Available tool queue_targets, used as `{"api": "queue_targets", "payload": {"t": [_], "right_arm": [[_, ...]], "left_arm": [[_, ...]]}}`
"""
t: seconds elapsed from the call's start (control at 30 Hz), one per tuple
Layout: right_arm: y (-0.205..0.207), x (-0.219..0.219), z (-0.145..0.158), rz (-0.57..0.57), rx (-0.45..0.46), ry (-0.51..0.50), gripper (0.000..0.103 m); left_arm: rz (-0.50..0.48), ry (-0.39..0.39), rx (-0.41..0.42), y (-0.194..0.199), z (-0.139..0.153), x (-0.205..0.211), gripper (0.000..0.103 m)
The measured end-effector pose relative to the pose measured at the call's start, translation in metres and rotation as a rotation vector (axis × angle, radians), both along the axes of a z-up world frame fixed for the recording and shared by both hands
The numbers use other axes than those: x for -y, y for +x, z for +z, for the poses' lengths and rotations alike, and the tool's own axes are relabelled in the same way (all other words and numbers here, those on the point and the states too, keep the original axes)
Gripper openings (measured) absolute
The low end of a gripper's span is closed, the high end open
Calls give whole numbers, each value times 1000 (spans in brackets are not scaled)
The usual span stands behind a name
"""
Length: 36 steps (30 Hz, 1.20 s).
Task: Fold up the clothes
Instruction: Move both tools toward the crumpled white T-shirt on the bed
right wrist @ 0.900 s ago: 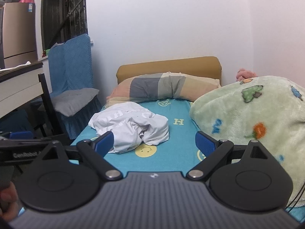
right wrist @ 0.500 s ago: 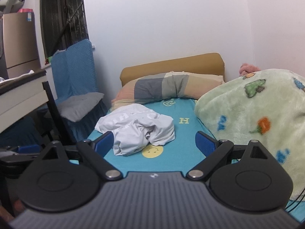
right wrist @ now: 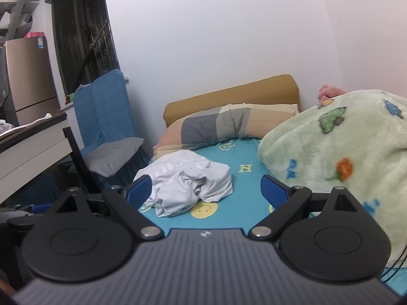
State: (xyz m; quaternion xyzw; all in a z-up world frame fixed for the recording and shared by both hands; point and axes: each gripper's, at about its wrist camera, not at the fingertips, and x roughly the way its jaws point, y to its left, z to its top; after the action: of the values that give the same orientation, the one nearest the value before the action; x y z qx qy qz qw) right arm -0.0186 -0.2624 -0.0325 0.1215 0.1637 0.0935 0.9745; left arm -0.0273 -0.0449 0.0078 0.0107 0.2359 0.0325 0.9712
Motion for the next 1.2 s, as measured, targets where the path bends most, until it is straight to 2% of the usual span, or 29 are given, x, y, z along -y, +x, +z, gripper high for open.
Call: {"api": "queue_targets", "payload": {"t": [0.1, 0.3, 0.43, 0.57, 0.77, 1.0, 1.2], "right_arm": [[2, 5, -3, -20, 4, 0, 94], [-3, 12, 4, -49, 33, 79, 94], [-3, 5, 9, -68, 55, 28, 94], [0, 5, 5, -90, 64, 23, 94], [7, 7, -8, -89, 61, -18, 94], [20, 11, -23, -93, 8, 5, 94], [38, 18, -38, -165, -60, 15, 94]], "left_arm": [[7, 7, -16, 2, -2, 5, 103], [14, 21, -33, 5, 1, 12, 103], [34, 16, -28, 5, 7, 16, 103], [46, 2, -22, 6, 6, 18, 103], [22, 26, -39, 13, -8, 24, 103], [29, 69, -119, 51, -27, 25, 103], [3, 188, -211, 101, -48, 41, 100]]}}
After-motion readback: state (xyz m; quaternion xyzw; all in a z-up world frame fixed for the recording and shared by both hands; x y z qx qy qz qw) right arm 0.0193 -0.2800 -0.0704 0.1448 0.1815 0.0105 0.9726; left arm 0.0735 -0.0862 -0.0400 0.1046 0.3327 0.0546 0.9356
